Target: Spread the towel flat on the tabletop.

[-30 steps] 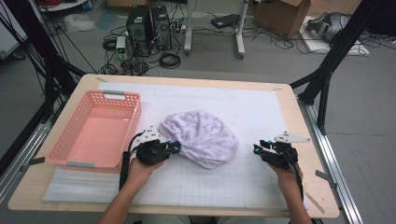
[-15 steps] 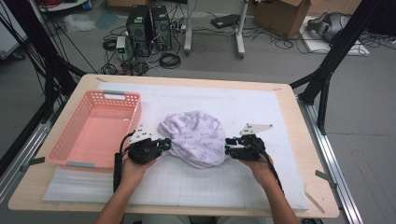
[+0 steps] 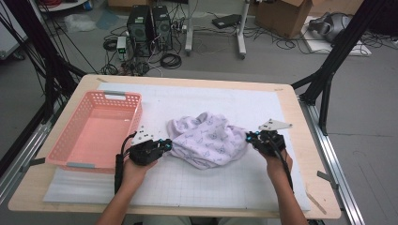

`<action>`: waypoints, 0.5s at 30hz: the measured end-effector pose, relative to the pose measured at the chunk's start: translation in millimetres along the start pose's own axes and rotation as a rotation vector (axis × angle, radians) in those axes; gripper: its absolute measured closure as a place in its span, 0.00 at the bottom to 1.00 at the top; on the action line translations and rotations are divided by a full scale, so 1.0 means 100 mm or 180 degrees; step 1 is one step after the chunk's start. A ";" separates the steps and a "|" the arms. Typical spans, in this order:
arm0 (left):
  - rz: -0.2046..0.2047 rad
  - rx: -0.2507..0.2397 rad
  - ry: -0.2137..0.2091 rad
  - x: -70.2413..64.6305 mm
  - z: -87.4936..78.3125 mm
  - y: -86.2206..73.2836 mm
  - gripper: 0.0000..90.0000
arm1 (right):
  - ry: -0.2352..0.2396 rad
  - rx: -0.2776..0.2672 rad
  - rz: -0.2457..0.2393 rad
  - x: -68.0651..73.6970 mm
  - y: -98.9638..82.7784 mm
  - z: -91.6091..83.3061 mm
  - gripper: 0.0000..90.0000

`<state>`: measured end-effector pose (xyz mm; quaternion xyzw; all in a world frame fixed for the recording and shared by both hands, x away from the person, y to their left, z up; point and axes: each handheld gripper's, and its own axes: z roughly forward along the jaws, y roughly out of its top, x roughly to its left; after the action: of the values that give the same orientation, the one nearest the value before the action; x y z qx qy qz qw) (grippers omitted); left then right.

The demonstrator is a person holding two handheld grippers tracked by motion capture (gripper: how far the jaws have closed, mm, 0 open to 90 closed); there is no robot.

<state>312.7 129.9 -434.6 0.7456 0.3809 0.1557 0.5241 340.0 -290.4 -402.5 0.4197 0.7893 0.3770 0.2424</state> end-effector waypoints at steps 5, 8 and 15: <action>0.0021 -0.0003 0.0038 -0.01 0.01 0.00 0.94 | -0.0535 0.0002 0.0201 -0.30 0.02 -0.02 0.92; 0.0045 -0.0009 0.0111 -0.01 0.01 0.00 0.93 | -0.0636 0.0081 0.0458 -0.41 -0.01 0.00 0.85; 0.0038 -0.0049 0.0025 -0.04 0.02 0.01 0.67 | -0.0432 -0.0242 0.0499 -0.37 -0.21 -0.29 0.70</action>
<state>311.9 125.6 -434.0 0.7432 0.3774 0.1647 0.5275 329.4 -340.9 -399.6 0.4953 0.7209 0.3951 0.2808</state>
